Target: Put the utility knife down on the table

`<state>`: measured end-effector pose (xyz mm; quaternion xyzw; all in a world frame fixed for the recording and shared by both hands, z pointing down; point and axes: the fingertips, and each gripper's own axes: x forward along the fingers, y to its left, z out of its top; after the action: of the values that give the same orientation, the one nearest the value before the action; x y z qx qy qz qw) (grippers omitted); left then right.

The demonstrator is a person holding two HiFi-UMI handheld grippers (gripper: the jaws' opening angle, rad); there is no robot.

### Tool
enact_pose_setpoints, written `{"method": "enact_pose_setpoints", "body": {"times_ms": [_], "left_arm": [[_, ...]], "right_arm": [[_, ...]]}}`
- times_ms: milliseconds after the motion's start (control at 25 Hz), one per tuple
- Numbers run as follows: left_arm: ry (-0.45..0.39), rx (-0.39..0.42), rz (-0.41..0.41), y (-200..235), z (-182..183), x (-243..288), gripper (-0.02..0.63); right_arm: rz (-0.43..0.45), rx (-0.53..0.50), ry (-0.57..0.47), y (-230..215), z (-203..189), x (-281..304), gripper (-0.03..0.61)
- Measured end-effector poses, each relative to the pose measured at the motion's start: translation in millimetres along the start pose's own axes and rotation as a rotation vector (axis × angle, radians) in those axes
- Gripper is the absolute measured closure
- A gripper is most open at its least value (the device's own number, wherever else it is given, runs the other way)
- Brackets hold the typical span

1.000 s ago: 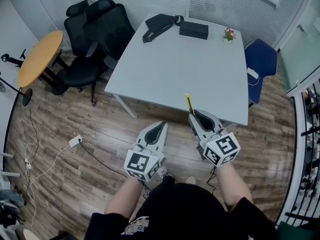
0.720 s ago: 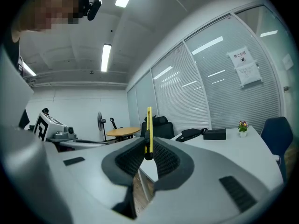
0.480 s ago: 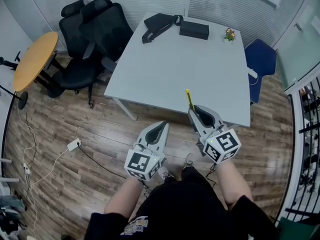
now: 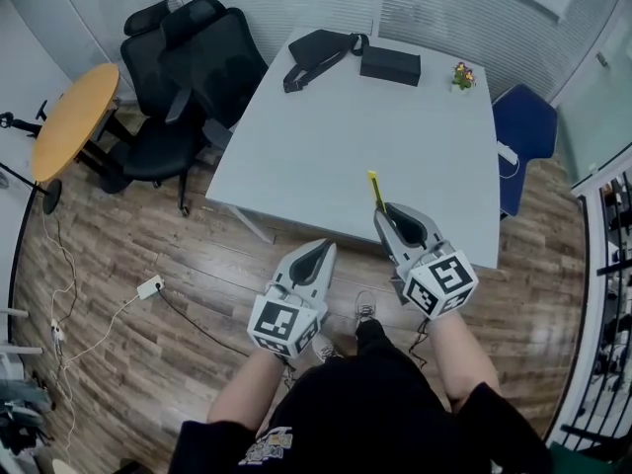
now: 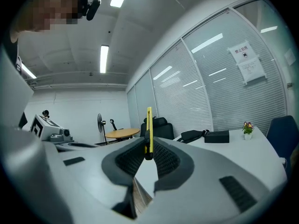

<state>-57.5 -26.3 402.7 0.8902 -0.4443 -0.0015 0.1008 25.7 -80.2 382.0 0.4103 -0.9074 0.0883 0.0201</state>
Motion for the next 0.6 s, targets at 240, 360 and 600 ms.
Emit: {"method": "enact_pose_setpoints", "body": {"times_ms": [240, 360, 600], "left_arm": [[0.013, 0.000, 0.025, 7, 3, 38, 0.607], [0.024, -0.002, 0.037, 10, -1, 56, 0.607], [0.030, -0.002, 0.064, 13, -1, 90, 0.607]], "right_arm": [[0.027, 0.018, 0.004, -40, 4, 21, 0.522], [0.040, 0.029, 0.011, -60, 0, 31, 0.522], [0.070, 0.046, 0.027, -94, -2, 46, 0.522]]}}
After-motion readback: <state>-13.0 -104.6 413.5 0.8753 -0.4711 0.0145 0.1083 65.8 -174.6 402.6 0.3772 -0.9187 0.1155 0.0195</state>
